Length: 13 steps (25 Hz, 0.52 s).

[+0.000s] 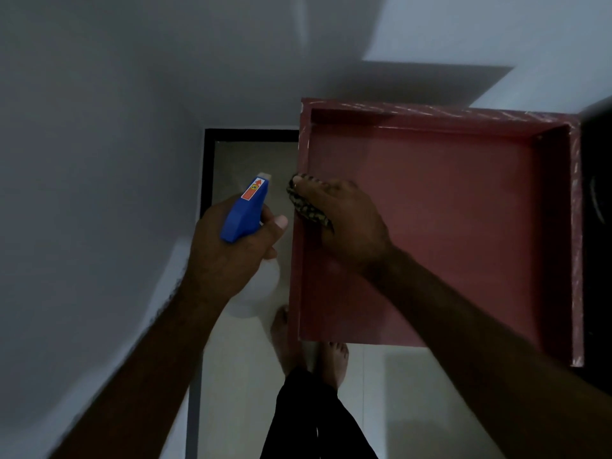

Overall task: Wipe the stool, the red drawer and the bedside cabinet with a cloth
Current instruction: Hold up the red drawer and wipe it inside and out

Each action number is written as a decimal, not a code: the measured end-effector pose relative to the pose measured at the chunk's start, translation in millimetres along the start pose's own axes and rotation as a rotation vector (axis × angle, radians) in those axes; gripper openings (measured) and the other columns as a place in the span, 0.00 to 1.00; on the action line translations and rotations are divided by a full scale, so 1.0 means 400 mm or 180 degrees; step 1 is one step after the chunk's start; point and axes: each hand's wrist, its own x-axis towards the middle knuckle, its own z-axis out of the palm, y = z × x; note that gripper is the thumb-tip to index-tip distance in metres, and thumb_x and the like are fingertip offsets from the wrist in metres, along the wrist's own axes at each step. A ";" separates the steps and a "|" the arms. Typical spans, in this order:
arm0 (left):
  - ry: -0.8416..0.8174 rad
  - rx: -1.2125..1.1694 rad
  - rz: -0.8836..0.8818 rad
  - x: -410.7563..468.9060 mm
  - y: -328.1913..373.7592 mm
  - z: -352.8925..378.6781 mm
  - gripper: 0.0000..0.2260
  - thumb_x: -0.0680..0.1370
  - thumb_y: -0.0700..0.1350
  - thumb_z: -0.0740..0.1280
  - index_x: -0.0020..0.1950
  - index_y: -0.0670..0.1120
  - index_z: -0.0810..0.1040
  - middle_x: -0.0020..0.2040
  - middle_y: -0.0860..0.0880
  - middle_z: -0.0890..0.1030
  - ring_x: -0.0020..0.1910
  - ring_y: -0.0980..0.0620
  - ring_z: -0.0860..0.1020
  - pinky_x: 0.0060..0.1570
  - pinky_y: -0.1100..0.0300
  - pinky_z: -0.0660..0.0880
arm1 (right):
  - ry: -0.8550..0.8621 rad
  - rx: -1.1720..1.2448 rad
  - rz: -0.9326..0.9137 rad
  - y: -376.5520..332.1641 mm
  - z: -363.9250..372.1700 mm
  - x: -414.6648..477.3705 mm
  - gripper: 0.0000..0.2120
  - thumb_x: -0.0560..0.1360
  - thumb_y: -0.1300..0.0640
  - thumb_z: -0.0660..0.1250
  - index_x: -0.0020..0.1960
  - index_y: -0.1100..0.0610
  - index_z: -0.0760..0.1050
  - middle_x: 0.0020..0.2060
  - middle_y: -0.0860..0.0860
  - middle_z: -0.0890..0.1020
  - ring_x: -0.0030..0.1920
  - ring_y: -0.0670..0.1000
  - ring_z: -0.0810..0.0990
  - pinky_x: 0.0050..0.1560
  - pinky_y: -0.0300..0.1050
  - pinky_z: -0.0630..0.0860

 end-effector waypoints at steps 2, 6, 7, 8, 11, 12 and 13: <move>-0.0052 0.0002 -0.0003 0.021 -0.002 -0.009 0.06 0.78 0.43 0.71 0.45 0.44 0.76 0.39 0.38 0.81 0.33 0.60 0.81 0.35 0.76 0.73 | -0.0034 -0.0025 -0.0067 -0.007 0.004 -0.022 0.30 0.72 0.57 0.57 0.72 0.61 0.77 0.66 0.56 0.82 0.57 0.60 0.80 0.60 0.50 0.73; -0.0146 0.0070 0.0043 0.052 0.001 -0.022 0.06 0.78 0.43 0.71 0.45 0.44 0.76 0.38 0.41 0.81 0.33 0.60 0.81 0.35 0.76 0.73 | 0.0070 -0.0165 0.0160 0.001 0.005 0.021 0.31 0.69 0.64 0.62 0.72 0.59 0.77 0.65 0.56 0.83 0.58 0.62 0.81 0.59 0.53 0.78; -0.0188 0.0114 0.0083 0.058 0.003 -0.024 0.06 0.78 0.43 0.71 0.44 0.45 0.76 0.38 0.42 0.81 0.33 0.60 0.81 0.36 0.75 0.74 | 0.0113 -0.0176 0.0238 0.003 0.004 0.040 0.31 0.68 0.65 0.64 0.72 0.59 0.77 0.66 0.56 0.82 0.59 0.62 0.81 0.59 0.53 0.79; -0.0205 0.0130 0.0106 0.063 0.006 -0.029 0.06 0.78 0.43 0.71 0.44 0.46 0.75 0.37 0.42 0.81 0.33 0.60 0.81 0.36 0.75 0.74 | 0.0115 -0.0168 0.0269 0.003 0.002 0.055 0.32 0.68 0.66 0.65 0.72 0.58 0.77 0.67 0.56 0.82 0.60 0.62 0.81 0.60 0.53 0.79; -0.0178 0.0063 0.0035 0.077 0.018 -0.046 0.06 0.77 0.44 0.72 0.45 0.46 0.76 0.38 0.42 0.81 0.35 0.53 0.83 0.36 0.74 0.75 | -0.0056 -0.0134 0.0199 0.003 -0.002 0.054 0.31 0.69 0.64 0.66 0.73 0.57 0.76 0.69 0.55 0.80 0.62 0.61 0.81 0.63 0.54 0.78; -0.0179 0.0051 0.0014 0.081 0.023 -0.047 0.06 0.77 0.44 0.73 0.45 0.45 0.77 0.38 0.40 0.82 0.36 0.50 0.83 0.36 0.73 0.76 | -0.0129 -0.0165 0.0162 0.007 -0.004 0.039 0.32 0.69 0.63 0.68 0.74 0.57 0.76 0.70 0.54 0.80 0.62 0.61 0.81 0.62 0.55 0.79; -0.0192 0.0067 0.0000 0.087 0.028 -0.049 0.06 0.77 0.44 0.73 0.45 0.44 0.77 0.39 0.39 0.82 0.36 0.50 0.82 0.35 0.73 0.75 | -0.0203 -0.0211 0.0128 0.010 -0.004 0.025 0.33 0.69 0.62 0.70 0.74 0.57 0.76 0.70 0.54 0.80 0.61 0.61 0.82 0.60 0.56 0.79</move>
